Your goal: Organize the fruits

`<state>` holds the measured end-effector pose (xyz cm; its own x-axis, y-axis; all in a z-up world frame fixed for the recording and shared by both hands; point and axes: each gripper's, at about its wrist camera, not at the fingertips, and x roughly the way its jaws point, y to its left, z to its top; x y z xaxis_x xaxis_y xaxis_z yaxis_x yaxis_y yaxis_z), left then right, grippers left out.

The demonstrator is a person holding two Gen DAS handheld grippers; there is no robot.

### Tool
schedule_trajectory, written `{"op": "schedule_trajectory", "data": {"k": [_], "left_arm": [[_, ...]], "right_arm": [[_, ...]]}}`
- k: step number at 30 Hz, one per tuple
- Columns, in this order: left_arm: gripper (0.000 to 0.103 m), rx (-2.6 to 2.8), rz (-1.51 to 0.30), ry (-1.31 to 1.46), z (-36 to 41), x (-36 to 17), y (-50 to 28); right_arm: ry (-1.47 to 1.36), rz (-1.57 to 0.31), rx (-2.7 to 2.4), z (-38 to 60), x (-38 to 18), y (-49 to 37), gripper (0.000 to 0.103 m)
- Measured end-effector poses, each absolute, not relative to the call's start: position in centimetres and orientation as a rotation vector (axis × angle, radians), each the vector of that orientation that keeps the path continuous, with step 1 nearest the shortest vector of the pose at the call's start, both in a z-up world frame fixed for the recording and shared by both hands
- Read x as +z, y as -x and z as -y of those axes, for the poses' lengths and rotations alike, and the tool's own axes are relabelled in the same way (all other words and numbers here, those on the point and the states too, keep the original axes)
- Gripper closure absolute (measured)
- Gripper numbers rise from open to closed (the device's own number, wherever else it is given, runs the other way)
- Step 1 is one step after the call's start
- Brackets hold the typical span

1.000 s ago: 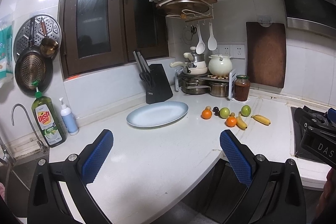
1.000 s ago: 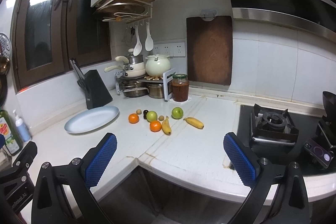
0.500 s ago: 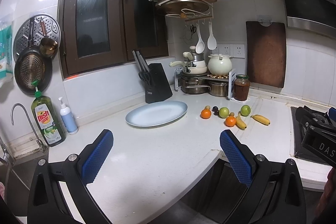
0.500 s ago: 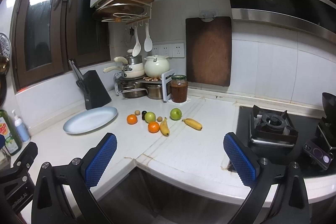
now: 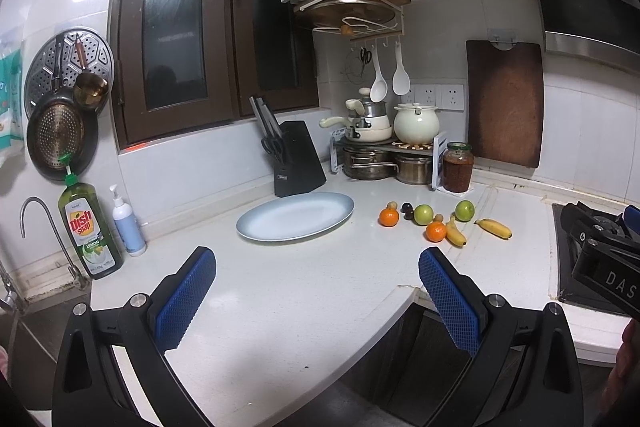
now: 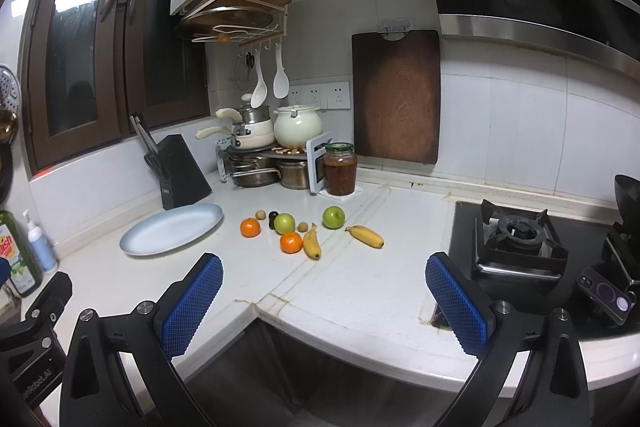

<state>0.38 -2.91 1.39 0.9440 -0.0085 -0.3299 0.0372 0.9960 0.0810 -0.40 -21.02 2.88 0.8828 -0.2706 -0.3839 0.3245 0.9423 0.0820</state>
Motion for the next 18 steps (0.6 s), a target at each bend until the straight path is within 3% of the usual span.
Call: {"op": "schedule_trajectory", "data": {"k": [18], "left_arm": [[0.000, -0.015, -0.355, -0.095, 5.6, 0.8, -0.9]], "right_arm": [[-0.161, -0.394, -0.305, 23.5, 2.2, -0.3, 0.000]]}}
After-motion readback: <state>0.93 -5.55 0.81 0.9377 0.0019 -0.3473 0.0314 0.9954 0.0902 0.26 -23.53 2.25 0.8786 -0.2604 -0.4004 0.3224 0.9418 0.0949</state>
